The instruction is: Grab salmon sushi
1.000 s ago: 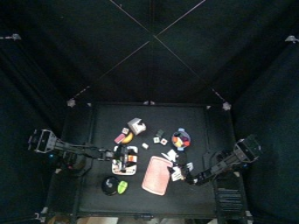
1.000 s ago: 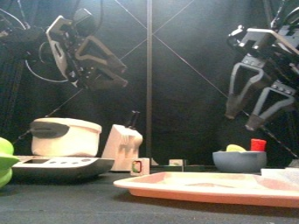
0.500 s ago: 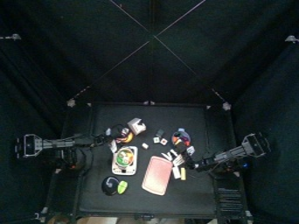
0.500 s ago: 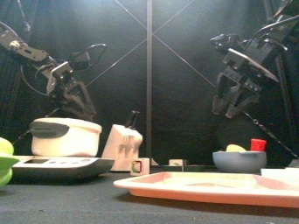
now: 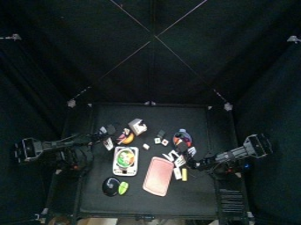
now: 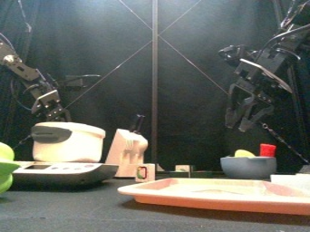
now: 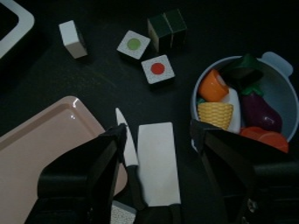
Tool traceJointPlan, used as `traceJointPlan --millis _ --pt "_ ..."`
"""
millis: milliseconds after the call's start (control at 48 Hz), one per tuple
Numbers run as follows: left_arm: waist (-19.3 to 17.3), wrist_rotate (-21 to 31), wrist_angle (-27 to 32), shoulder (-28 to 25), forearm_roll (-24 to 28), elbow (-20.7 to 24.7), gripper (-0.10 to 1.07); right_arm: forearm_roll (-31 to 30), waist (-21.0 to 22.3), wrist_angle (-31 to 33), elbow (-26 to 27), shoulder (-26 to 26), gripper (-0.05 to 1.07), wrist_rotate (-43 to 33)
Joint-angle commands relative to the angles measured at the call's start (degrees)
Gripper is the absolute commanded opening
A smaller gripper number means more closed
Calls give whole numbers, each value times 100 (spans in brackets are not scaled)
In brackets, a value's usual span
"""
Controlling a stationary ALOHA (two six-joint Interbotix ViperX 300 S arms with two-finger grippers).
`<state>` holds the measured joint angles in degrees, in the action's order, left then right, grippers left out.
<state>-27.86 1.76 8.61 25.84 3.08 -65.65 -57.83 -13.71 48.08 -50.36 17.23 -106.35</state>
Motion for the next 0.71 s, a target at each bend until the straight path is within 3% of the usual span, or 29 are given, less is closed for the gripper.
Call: traceJointPlan --millis 0,271,688 --pt "-26 9 -26 -70 62 18 88 53 88 0 158 202 92 0" --pt "-26 18 -325 -492 88 26 95 70 123 -9 272 237 92 0" --pt "-97 26 -571 -1573 18 334 93 79 167 0 123 229 92 0"
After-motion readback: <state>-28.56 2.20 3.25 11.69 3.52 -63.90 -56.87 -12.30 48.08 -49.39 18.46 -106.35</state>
